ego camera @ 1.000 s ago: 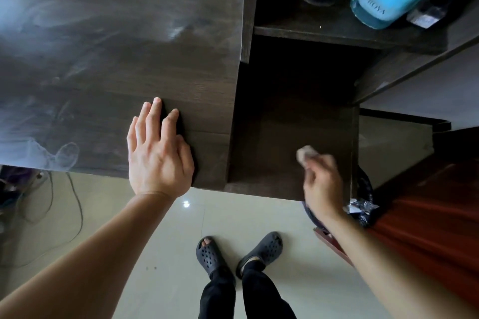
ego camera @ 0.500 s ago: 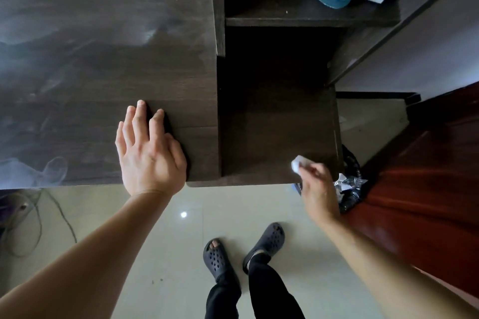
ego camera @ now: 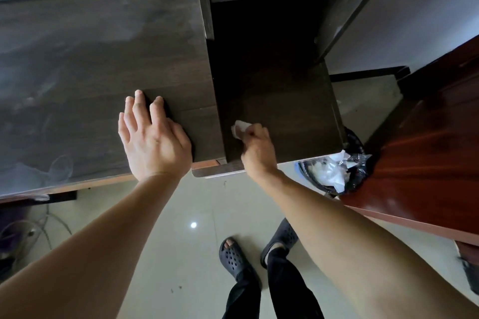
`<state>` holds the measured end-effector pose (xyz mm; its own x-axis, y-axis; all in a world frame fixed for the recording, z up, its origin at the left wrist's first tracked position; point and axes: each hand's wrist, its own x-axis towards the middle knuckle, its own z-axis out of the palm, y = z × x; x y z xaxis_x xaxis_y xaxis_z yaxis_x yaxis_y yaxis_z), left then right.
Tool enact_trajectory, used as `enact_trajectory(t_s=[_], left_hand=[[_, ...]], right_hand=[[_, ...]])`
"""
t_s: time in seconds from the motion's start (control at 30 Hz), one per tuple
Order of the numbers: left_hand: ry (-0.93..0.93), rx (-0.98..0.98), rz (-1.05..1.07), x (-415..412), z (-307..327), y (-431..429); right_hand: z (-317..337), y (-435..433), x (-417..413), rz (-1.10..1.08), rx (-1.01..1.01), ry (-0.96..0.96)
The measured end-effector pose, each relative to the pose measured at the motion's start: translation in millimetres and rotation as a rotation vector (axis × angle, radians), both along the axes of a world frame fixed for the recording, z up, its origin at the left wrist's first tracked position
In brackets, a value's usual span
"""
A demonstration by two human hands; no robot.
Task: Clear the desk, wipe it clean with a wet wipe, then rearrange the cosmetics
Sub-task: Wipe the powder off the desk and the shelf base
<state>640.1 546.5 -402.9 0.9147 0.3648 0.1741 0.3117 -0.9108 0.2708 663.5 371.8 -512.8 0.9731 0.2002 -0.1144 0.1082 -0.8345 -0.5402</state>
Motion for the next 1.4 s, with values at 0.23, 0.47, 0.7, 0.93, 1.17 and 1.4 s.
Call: enact_trajectory(t_s=[0.23,0.47,0.7,0.93,1.17,1.4], left_hand=[[-0.034,-0.013,-0.013,-4,-1,4],[-0.051,-0.118,-0.138,-4,9,-38],[0.084,-0.304,-0.519,3,-10,-212],[0.167,-0.132,-0.658,66,-74,-291],[0.122,-0.024,-0.668,95,-138,-301],[0.089,-0.041,-0.665,97,-145,-303]], right_hand=[[0,-58,-78,0.339,-0.017,0.142],[-11,-201,-115,-0.332,-0.076,0.258],[-33,-292,-91,-0.889,0.098,0.484],[-103,-331,-48,-0.926,0.102,0.599],[-197,-355,-14,-0.777,-0.002,0.649],[-257,-346,-9,-0.521,-0.041,0.655]])
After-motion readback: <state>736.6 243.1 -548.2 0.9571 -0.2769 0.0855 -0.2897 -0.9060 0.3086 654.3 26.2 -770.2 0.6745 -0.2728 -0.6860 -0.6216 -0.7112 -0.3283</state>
